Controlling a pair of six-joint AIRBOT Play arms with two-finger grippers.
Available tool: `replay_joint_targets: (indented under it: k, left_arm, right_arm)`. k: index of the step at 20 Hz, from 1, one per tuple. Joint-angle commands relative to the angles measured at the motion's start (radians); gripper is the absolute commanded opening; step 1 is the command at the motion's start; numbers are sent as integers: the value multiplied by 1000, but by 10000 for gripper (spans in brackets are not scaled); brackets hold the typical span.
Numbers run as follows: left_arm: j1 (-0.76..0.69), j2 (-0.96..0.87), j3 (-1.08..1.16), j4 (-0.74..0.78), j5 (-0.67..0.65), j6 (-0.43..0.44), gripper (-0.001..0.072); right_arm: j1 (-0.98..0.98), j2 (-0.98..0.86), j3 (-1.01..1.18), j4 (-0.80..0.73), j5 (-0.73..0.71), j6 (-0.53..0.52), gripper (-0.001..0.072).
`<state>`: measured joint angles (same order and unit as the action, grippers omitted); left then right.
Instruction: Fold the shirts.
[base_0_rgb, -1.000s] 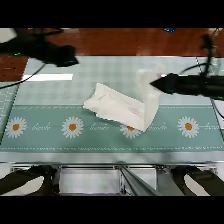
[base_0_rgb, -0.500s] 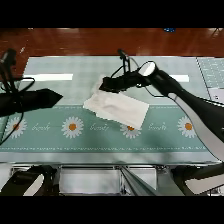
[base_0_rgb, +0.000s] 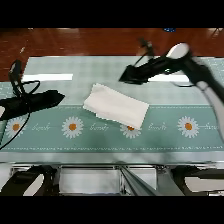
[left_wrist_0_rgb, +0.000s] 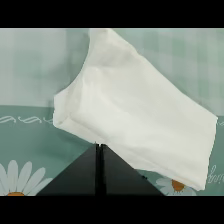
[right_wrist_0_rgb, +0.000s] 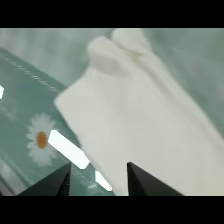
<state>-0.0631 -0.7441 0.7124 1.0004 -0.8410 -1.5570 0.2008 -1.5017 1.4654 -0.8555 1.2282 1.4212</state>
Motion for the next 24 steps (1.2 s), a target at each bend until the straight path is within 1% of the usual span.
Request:
replay_joint_targets:
  k: [1,2,3,4,5,6,7,8,10,16,17,20,21,22,23,24]
  left_arm:
    - [11,-6,4,-3,26,0,28]
    - [4,-6,4,-3,26,0,28]
    - [-2,-6,4,-3,27,0,28]
    - [-9,-6,4,-3,27,0,28]
    - [-15,-6,4,-3,27,0,28]
    - [-19,-7,4,-3,27,0,28]
    - [-19,-9,4,-3,25,0,28]
    - [-18,-13,4,-3,22,0,28]
    - [-19,-21,4,-3,19,0,28]
    - [-19,-59,4,-3,18,0,28]
    - [-19,-65,4,-3,19,0,28]
    - [-19,-82,4,-7,19,0,28]
    - [-19,-84,4,-7,18,0,28]
    - [-19,-85,4,-6,19,0,28]
    - [-19,-85,4,-7,19,0,28]
    - [-19,-86,4,-6,19,0,28]
  right_arm:
    - [-148,273,-116,-530,130,180,409]
    - [-169,356,-216,-632,89,262,409]
    - [-188,436,-343,-671,23,340,408]
    - [-200,496,-464,-661,-53,387,408]
    - [-199,539,-587,-618,-138,421,408]
    - [-198,554,-682,-534,-217,427,409]
    - [-197,548,-768,-414,-290,405,409]
    - [-197,526,-832,-298,-353,362,408]
    - [-197,453,-887,-124,-415,267,409]
    - [-188,185,-885,334,-403,-78,409]
    - [-169,147,-874,386,-399,-119,409]
    - [-87,37,-772,406,-388,-126,402]
    - [-60,10,-719,409,-382,-126,322]
    - [-29,-10,-660,410,-377,-139,161]
    - [-2,-22,-600,409,-368,-168,29]
    - [24,-30,-527,405,-354,-186,19]
